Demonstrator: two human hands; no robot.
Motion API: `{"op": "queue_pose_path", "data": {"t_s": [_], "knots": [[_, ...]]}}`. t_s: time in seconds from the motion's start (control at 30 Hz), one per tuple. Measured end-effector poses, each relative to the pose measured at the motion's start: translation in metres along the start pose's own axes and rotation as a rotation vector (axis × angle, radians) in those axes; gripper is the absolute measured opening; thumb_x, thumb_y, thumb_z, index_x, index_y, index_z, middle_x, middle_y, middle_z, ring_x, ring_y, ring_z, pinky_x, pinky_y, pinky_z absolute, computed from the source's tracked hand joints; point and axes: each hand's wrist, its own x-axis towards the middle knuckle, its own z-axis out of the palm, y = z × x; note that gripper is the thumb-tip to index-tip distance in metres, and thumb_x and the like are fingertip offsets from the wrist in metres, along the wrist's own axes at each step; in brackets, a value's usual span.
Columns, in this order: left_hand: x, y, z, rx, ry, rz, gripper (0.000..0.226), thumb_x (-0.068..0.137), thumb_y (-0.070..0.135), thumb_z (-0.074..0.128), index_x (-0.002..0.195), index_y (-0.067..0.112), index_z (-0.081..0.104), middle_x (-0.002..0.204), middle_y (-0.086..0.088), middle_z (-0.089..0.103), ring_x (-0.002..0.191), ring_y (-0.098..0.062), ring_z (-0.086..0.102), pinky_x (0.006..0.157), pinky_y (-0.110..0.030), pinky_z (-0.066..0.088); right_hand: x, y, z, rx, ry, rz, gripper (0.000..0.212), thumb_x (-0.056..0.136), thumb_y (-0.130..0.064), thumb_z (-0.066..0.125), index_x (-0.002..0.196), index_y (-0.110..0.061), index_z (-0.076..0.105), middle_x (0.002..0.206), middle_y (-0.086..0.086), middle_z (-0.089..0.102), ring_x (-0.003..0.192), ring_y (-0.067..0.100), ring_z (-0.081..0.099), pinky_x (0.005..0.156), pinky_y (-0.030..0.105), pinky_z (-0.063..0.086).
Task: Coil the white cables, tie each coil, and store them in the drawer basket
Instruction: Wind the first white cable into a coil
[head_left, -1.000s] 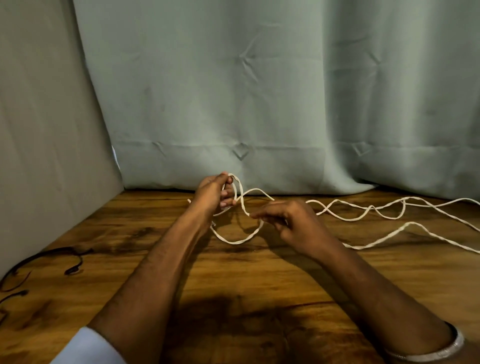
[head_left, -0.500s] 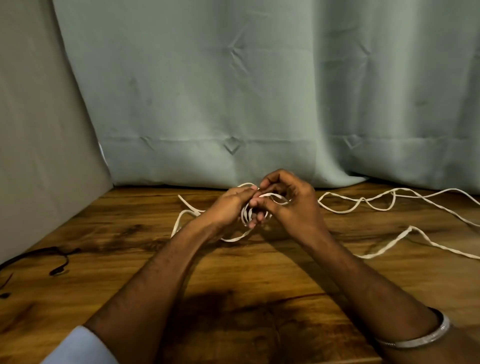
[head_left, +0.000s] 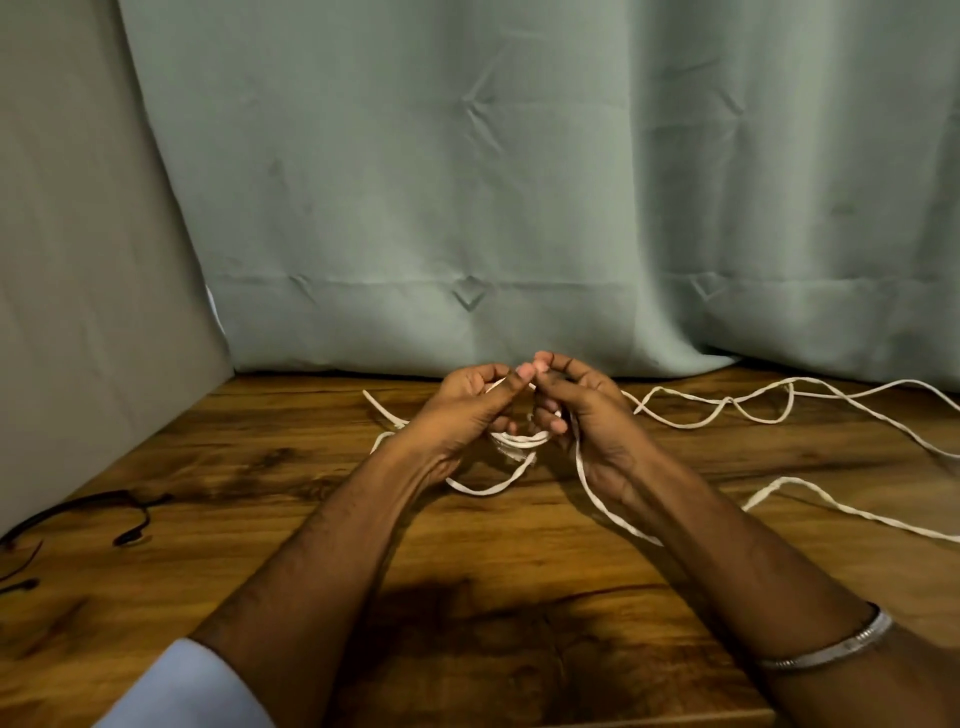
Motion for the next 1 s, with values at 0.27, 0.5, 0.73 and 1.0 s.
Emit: {"op": "queue_pose_path", "data": {"t_s": [0.27, 0.5, 0.73, 1.0], "knots": [[0.0, 0.001, 0.004, 0.037, 0.04, 0.171, 0.014, 0.103, 0.012, 0.05, 0.107, 0.001, 0.058, 0.057, 0.011, 0.063, 0.05, 0.002, 0.056, 0.058, -0.015, 0.047, 0.0, 0.0, -0.001, 0.095, -0.002, -0.073, 0.015, 0.099, -0.006, 0.059, 0.112, -0.012, 0.063, 0.08, 0.002, 0.055, 0.052, 0.006, 0.04, 0.054, 0.018, 0.041], [0.005, 0.006, 0.0, 0.245, 0.126, 0.336, 0.016, 0.103, 0.019, 0.052, 0.091, 0.016, 0.061, 0.058, 0.016, 0.059, 0.055, 0.001, 0.052, 0.061, -0.028, 0.048, 0.001, 0.003, -0.003, -0.188, 0.013, -0.223, 0.01, 0.103, -0.015, 0.059, 0.11, -0.012, 0.066, 0.08, -0.001, 0.067, 0.07, 0.005, 0.057, 0.065, 0.02, 0.053], [0.002, 0.016, -0.003, 0.06, -0.12, -0.036, 0.051, 0.108, 0.039, 0.032, 0.084, 0.004, 0.061, 0.049, -0.003, 0.048, 0.043, -0.012, 0.042, 0.058, -0.023, 0.043, -0.001, 0.003, -0.003, -0.155, -0.013, -0.255, 0.008, 0.101, -0.013, 0.061, 0.103, -0.006, 0.062, 0.074, 0.009, 0.065, 0.075, 0.03, 0.062, 0.082, 0.05, 0.056], [0.01, 0.016, -0.019, -0.236, 0.094, 0.086, 0.037, 0.107, 0.03, 0.041, 0.075, 0.014, 0.05, 0.045, 0.01, 0.026, 0.036, -0.005, 0.022, 0.053, -0.023, 0.046, -0.001, 0.003, -0.007, -0.546, -0.011, -0.381, 0.028, 0.097, -0.01, 0.068, 0.123, -0.019, 0.06, 0.094, -0.001, 0.074, 0.075, 0.017, 0.072, 0.07, 0.033, 0.061]]}}
